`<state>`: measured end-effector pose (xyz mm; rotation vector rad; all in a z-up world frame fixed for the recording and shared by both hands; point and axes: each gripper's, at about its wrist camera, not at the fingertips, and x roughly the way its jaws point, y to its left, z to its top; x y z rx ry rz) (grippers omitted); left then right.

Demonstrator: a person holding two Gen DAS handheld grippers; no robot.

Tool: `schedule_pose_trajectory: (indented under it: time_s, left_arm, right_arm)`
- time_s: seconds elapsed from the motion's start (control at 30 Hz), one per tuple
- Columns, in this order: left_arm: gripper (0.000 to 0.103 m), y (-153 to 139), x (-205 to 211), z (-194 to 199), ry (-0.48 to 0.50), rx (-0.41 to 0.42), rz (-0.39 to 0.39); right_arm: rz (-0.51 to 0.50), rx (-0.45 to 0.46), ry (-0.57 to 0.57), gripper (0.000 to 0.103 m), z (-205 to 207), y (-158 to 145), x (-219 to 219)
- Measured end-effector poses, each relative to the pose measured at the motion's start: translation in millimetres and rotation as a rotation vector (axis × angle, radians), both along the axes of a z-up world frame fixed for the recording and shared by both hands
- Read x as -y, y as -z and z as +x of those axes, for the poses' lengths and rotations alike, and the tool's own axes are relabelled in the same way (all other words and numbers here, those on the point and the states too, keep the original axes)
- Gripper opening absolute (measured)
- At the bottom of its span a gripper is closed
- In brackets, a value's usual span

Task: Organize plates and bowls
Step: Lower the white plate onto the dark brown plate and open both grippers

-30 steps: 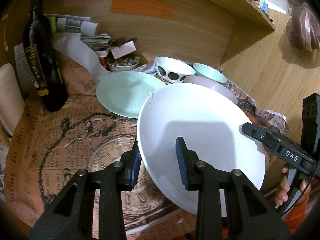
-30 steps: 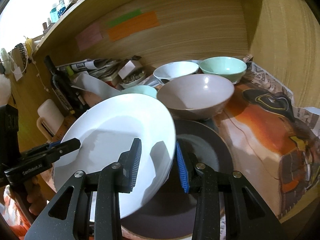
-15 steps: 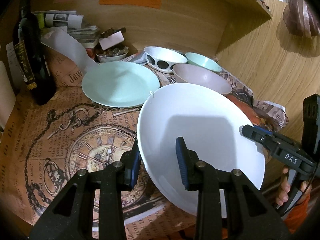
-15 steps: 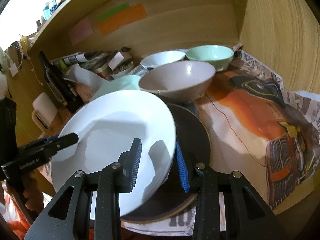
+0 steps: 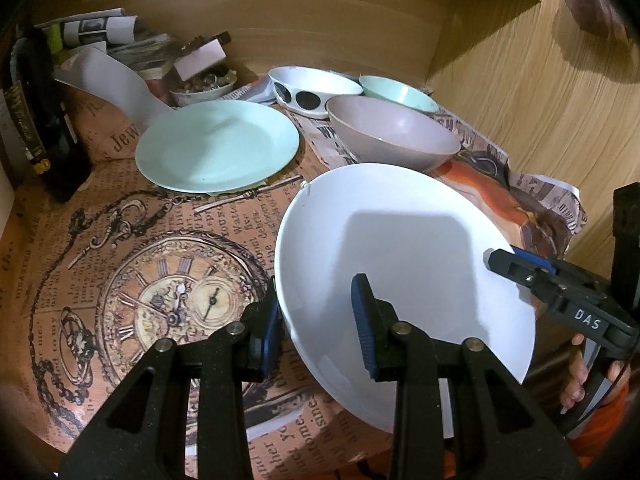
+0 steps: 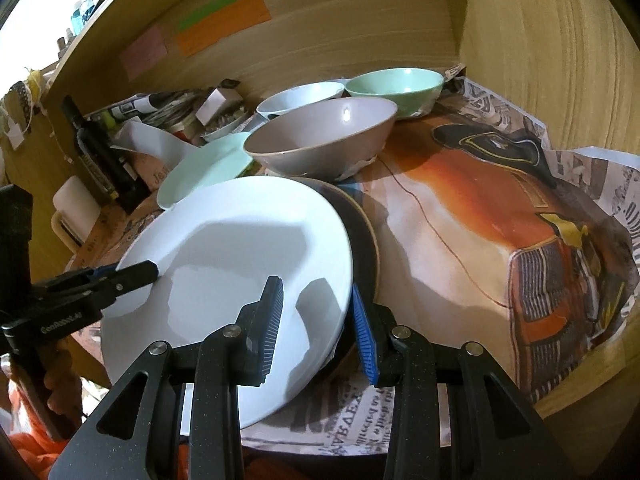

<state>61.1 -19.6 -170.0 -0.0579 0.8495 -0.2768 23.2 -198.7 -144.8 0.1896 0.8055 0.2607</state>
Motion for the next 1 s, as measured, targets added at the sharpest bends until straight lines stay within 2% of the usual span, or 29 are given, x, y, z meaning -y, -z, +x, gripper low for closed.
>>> schedule_pose_trajectory:
  time_s: [0.6,0.83,1.0]
  left_arm:
    - [0.035,11.7,4.2,19.4,0.006,-0.049,-0.022]
    - [0.035,14.3,8.4,18.1,0.011,-0.036,0.006]
    - [0.035,14.1,12.0,16.5,0.013,-0.002,0.04]
  right_arm:
    - [0.012,0.03,0.019,0.031,8.3,0.5,5.3]
    - [-0.08,0.078,0.028,0.031,9.6,-0.1,-0.4]
    - [-0.083,0.074,0.028,0.031,14.4,0.3,1.3]
